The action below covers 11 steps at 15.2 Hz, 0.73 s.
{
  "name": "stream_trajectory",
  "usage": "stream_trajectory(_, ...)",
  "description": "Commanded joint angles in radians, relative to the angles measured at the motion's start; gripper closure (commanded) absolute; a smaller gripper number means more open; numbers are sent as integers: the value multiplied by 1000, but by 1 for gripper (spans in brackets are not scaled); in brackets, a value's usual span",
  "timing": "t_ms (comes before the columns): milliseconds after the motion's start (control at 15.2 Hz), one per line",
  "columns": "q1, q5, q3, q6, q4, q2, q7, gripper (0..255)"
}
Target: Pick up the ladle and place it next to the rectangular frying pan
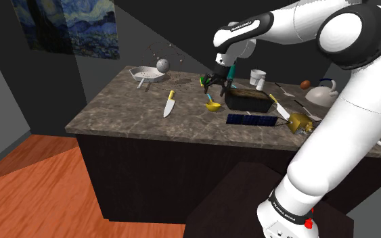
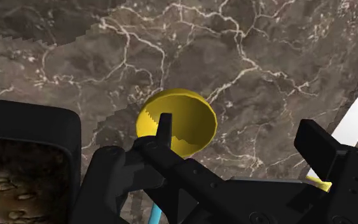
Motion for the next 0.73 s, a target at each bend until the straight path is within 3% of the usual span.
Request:
stream_trajectory(0,-14,22,-13,15,50,68,-3,0)
stream_trajectory(528,-88,117,-47,47,257,331,-13,0)
stream_trajectory(660,-86,122,-43,69,244,341,-17,0)
